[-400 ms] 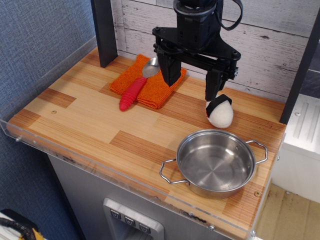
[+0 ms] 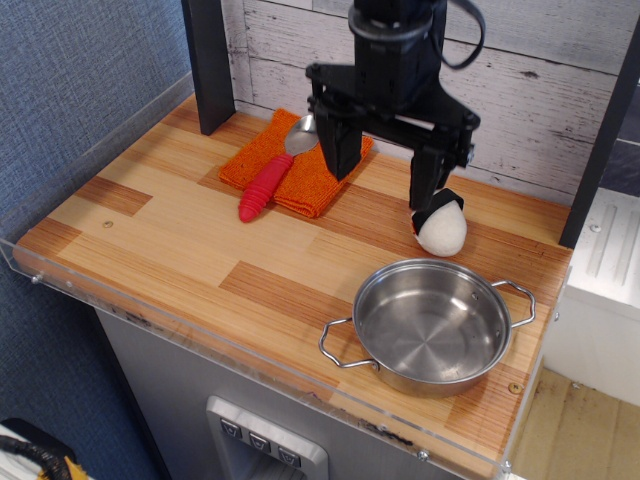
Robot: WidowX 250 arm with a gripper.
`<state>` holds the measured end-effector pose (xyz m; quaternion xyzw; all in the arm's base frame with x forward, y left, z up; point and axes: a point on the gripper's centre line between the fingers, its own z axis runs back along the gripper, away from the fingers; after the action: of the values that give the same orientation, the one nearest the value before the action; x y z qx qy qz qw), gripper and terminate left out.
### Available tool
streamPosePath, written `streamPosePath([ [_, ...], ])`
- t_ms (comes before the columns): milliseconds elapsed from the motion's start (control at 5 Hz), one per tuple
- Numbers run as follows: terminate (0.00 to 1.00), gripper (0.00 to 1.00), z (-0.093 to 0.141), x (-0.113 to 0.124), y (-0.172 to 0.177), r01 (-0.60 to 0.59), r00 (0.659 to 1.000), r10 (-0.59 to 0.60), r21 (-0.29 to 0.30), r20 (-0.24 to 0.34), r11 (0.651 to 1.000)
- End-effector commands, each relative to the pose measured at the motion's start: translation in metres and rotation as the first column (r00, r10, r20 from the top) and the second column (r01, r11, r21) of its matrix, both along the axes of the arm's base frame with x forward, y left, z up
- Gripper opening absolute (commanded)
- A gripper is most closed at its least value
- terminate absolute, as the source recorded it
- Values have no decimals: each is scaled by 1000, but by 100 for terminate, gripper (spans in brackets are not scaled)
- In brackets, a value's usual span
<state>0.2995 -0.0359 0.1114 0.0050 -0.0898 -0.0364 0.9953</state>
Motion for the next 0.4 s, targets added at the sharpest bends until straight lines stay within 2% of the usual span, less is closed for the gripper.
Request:
streamPosePath([
  [0, 0, 100, -7, 6, 53, -142, 989, 142, -15, 32, 990],
  [200, 0, 100, -20, 0, 92, -246, 969, 245, 42, 35, 968],
])
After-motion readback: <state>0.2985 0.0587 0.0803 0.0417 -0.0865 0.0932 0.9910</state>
